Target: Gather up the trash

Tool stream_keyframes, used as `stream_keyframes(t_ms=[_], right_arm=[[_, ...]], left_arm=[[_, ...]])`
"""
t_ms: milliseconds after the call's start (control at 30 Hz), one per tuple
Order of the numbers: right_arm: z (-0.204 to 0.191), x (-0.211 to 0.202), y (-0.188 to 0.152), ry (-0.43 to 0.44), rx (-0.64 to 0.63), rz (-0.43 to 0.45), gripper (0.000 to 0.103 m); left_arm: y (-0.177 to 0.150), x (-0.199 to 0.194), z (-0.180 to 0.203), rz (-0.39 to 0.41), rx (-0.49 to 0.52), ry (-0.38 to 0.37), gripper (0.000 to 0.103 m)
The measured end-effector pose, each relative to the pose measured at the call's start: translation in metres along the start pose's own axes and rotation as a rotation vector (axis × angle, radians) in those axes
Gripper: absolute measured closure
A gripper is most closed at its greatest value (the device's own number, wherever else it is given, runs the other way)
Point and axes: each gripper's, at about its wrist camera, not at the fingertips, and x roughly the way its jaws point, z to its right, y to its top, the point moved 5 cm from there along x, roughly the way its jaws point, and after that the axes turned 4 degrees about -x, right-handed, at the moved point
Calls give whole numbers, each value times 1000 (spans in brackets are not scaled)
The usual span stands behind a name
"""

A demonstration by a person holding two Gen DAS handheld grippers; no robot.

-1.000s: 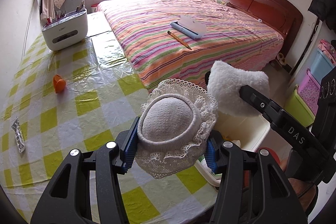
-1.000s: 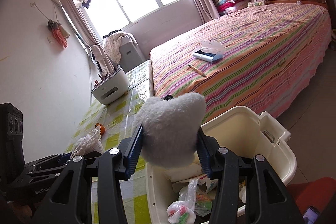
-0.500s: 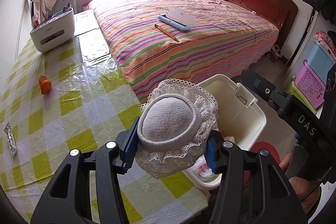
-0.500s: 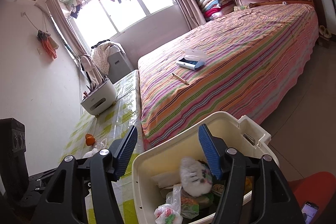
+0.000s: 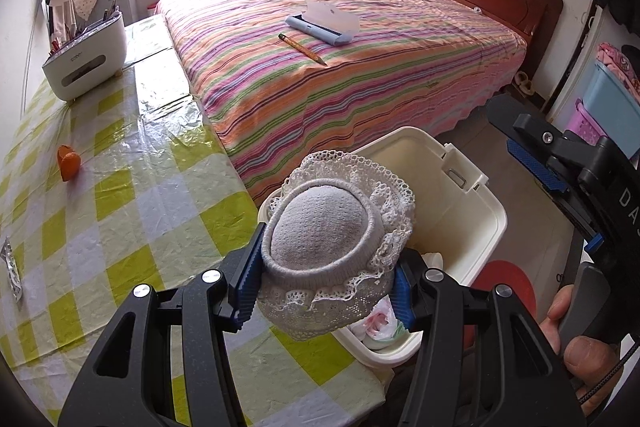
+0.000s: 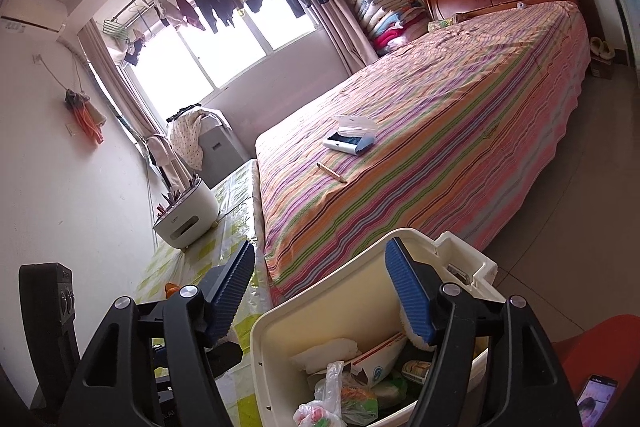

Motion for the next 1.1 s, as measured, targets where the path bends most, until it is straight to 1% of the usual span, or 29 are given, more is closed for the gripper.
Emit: stream_keyframes(t_ms=[167,300,367,433,500,567,733,867,1100], right_arm=[[3,-2,2,-2,8,13,37],[7,-6,4,-1,17,23,37],[9,-7,4,-2,19,26,37],[9,-7,5,0,23,27,37],[10,-7,5,1,22,27,37],[9,-8,4,2,23,30,37],[7,-8,5,10,28,29,37],[2,-5,5,20,24,24,37],[-16,3,2,48,2,-2,37]], left_arm=[[0,8,7,-19,6,-10,51],[-1,14,13,-33,-2,-28,48],[-2,17,16,-45,-4,-40,44],[-3,17,17,-42,-13,-48,32],[-2,15,16,-38,-27,-52,27],[-1,13,13,-41,-48,-64,26],[5,0,-6,-29,-127,-70,26],[9,-16,-27,0,-180,-43,25],[11,-40,-66,19,-244,11,24]])
